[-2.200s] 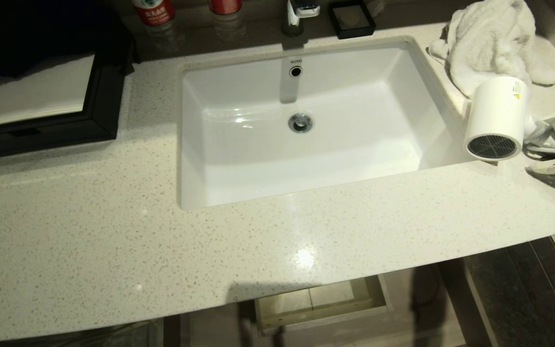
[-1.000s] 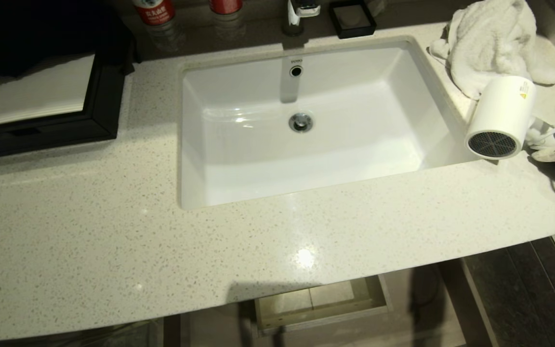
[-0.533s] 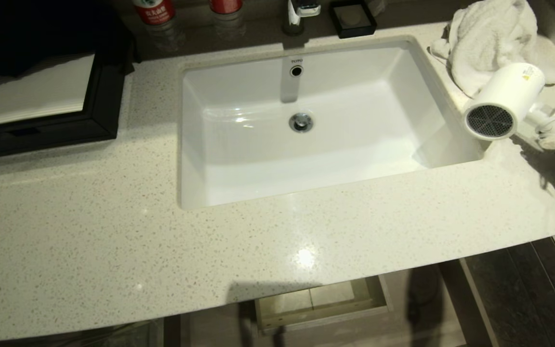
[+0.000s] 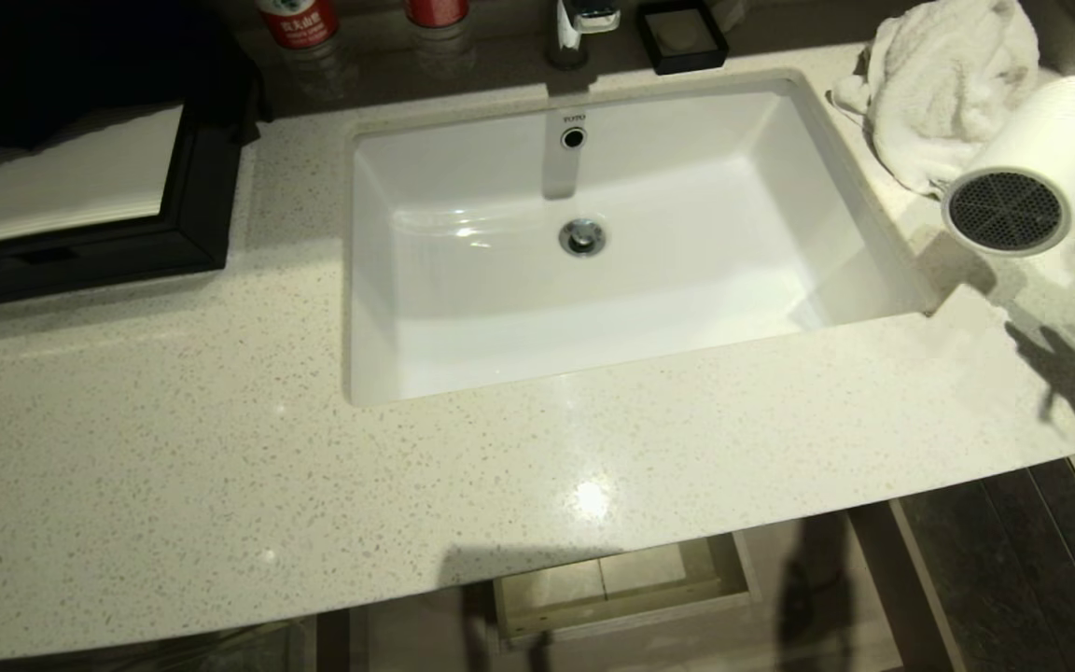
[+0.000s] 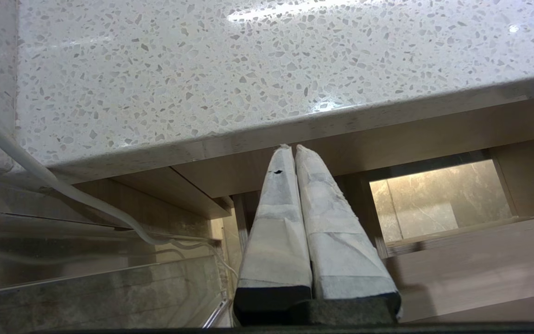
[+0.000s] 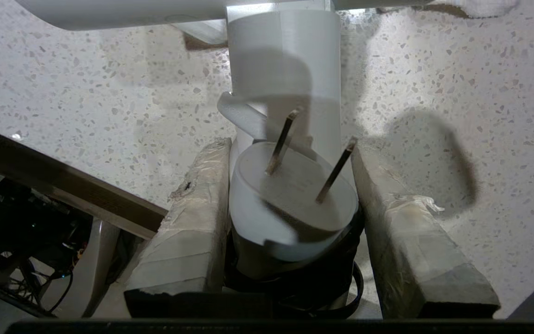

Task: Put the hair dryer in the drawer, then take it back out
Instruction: Pick up the hairdryer, then put it into the drawer

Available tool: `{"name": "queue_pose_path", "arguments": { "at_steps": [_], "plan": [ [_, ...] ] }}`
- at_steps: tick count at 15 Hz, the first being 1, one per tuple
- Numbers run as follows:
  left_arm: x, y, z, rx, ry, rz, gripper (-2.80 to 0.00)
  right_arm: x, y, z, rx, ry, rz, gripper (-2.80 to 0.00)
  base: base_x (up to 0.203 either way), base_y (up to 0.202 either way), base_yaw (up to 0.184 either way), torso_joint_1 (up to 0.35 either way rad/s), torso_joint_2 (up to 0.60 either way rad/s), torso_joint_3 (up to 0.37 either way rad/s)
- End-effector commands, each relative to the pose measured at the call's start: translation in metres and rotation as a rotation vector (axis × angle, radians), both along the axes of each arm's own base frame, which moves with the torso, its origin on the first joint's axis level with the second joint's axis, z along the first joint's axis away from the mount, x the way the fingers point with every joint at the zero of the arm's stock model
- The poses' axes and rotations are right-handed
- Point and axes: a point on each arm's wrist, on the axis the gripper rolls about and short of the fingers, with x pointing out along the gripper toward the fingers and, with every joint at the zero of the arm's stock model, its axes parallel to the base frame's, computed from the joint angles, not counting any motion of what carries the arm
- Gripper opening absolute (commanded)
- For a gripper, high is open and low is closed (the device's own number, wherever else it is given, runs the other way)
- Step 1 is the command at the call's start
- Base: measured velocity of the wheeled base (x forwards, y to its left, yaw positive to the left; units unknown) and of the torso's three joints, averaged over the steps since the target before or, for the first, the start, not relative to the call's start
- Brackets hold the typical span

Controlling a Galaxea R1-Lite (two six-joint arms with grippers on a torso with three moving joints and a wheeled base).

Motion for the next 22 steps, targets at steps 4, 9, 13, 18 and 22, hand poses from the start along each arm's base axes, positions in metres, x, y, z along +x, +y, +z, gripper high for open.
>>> {"name": "queue_pose_path", "arguments": {
  "at_steps": [4,9,13,18,22],
  "plan": [
    [0.000,0.000,0.000,-0.001,0.001,0.000,-2.80,-0.055,0.026,0.012,-0.031,-0.082,-0.013,-2.80,0.000,0.000,0.000,0.000,0.00,0.000],
    [0.000,0.000,0.000,0.000,0.001,0.000,-2.80,-0.090,0.041,0.016,0.006,-0.134,-0.078,-2.80,0.000,0.000,0.000,-0.152,0.14,-0.011],
    [0.000,0.000,0.000,-0.001,0.000,0.000,-2.80,-0.105,0.046,0.015,-0.006,-0.158,-0.086,-2.80,0.000,0.000,0.000,-0.380,0.29,-0.064],
    [0.000,0.000,0.000,-0.001,0.001,0.000,-2.80,-0.122,0.052,0.007,-0.016,-0.194,-0.113,-2.80,0.000,0.000,0.000,-0.366,0.24,-0.121],
    [0.000,0.000,0.000,0.000,0.000,0.000,-2.80,-0.134,0.057,0.001,-0.006,-0.204,-0.123,-2.80,0.000,0.000,0.000,-0.339,0.18,-0.159]
  ]
}}
